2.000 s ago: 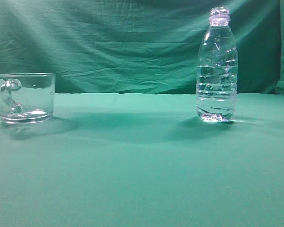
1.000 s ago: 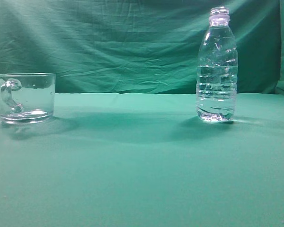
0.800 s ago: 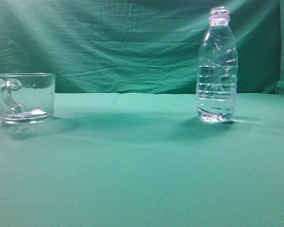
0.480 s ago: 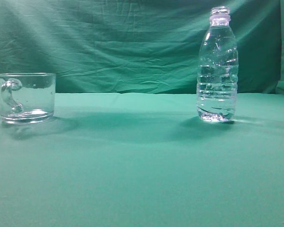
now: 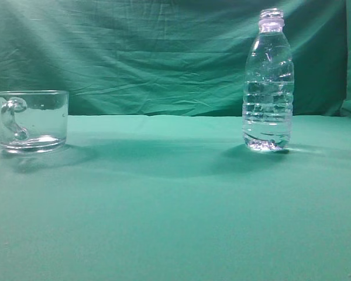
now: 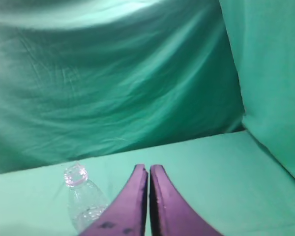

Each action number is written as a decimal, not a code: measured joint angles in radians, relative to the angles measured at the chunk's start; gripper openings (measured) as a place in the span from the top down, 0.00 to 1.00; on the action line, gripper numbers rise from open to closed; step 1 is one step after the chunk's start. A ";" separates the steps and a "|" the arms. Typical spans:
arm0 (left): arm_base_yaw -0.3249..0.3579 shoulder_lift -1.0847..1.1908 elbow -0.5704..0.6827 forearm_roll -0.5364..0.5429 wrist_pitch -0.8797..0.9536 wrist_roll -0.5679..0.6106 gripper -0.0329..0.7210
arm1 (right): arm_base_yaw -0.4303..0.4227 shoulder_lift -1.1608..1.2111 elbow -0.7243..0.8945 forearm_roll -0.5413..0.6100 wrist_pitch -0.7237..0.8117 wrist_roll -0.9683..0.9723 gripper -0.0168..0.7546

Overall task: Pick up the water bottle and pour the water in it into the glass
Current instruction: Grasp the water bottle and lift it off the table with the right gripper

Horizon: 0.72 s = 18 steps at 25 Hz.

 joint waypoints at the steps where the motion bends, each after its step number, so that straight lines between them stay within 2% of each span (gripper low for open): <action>1: 0.000 0.000 0.000 0.000 0.000 0.000 0.96 | 0.000 0.047 -0.014 0.000 0.000 -0.005 0.98; 8: 0.000 0.000 0.000 0.000 0.000 0.000 0.96 | 0.008 0.297 -0.080 -0.002 -0.023 -0.008 0.98; 16: 0.000 0.000 0.000 0.000 0.000 0.000 0.96 | 0.206 0.567 -0.081 -0.017 -0.206 -0.038 0.98; 18: 0.000 0.000 0.000 0.000 0.000 0.000 0.96 | 0.243 0.645 -0.081 -0.056 -0.282 -0.081 0.98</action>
